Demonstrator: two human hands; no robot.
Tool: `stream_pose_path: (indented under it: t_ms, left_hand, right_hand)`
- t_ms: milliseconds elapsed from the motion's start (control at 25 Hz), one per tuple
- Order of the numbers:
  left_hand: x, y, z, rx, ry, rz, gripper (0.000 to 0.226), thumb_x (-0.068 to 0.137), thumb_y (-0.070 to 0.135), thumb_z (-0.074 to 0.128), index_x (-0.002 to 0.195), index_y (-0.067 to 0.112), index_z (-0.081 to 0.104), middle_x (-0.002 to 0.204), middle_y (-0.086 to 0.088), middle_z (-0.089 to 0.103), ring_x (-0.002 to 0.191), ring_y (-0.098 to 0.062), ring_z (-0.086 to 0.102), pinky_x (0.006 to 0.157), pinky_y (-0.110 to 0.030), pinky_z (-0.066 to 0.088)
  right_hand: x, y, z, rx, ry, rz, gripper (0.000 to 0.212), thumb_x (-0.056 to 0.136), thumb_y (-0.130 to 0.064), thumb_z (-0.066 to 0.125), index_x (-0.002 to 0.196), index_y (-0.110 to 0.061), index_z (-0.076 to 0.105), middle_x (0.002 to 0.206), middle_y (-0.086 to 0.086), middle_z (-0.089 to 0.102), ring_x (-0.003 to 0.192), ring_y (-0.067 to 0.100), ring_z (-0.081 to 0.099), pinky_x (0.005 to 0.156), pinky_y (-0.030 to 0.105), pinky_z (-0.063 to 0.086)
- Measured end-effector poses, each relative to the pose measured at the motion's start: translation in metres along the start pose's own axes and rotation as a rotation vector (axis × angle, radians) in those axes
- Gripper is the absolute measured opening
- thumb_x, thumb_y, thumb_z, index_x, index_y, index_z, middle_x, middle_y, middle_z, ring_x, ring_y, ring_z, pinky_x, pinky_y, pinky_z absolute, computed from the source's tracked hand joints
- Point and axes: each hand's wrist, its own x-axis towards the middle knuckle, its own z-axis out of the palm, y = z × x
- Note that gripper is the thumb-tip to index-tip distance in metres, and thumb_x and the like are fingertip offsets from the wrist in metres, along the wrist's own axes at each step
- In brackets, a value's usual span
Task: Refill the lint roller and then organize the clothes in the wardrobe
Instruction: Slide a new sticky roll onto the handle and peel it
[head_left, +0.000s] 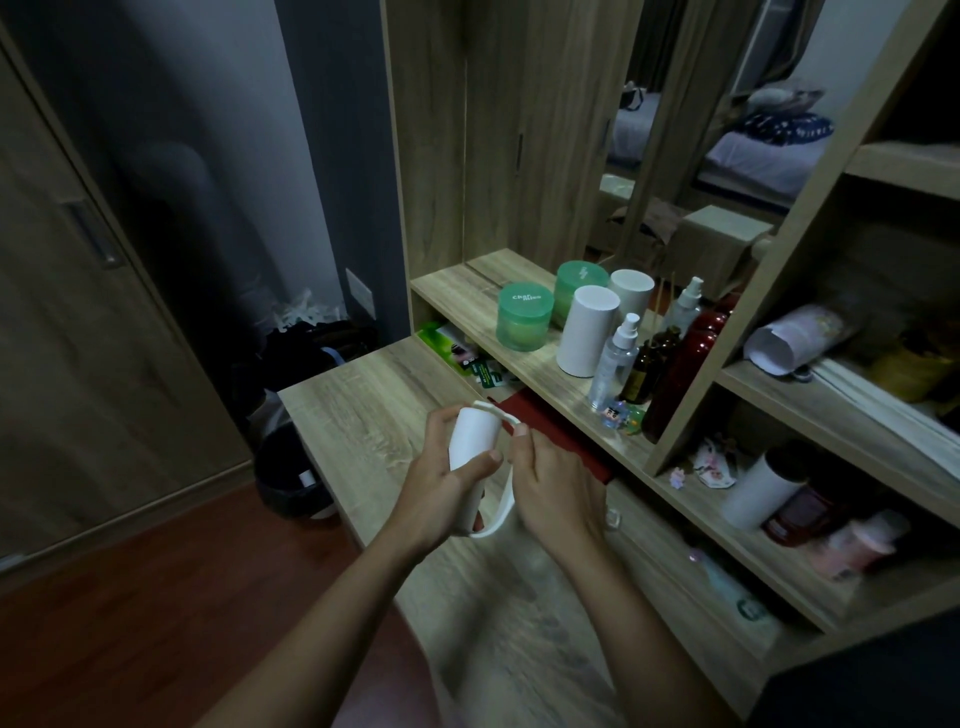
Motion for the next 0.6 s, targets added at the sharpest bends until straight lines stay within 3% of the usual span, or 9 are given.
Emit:
stream_pose_path:
  t_ms: [200, 400, 600]
  left_hand:
    - [0.003, 0.009, -0.001, 0.038, -0.01, 0.016, 0.038, 0.077, 0.035, 0.064, 0.104, 0.046, 0.039, 0.081, -0.007, 0.055, 0.06, -0.019, 0.057, 0.047, -0.034, 0.05]
    - [0.004, 0.018, -0.007, 0.148, -0.03, 0.041, 0.034, 0.082, 0.035, 0.063, 0.099, 0.049, 0.038, 0.079, -0.007, 0.06, 0.058, -0.024, 0.06, 0.048, -0.042, 0.053]
    - [0.0, 0.025, -0.009, 0.227, -0.034, 0.084, 0.031, 0.081, 0.042, 0.063, 0.098, 0.049, 0.037, 0.083, -0.004, 0.063, 0.063, -0.03, 0.064, 0.051, -0.041, 0.054]
  right_hand:
    - [0.001, 0.003, -0.006, 0.071, -0.009, -0.055, 0.043, 0.099, -0.038, 0.02, 0.097, -0.015, 0.057, 0.093, 0.011, 0.068, 0.093, 0.033, 0.061, 0.076, 0.037, 0.041]
    - [0.001, 0.001, -0.008, 0.083, -0.046, -0.087, 0.043, 0.099, -0.036, 0.019, 0.097, -0.016, 0.057, 0.093, 0.01, 0.068, 0.093, 0.033, 0.061, 0.075, 0.037, 0.042]
    - [-0.001, 0.0, -0.009, 0.098, -0.065, -0.104, 0.044, 0.099, -0.037, 0.019, 0.098, -0.017, 0.058, 0.093, 0.008, 0.068, 0.093, 0.029, 0.061, 0.073, 0.034, 0.039]
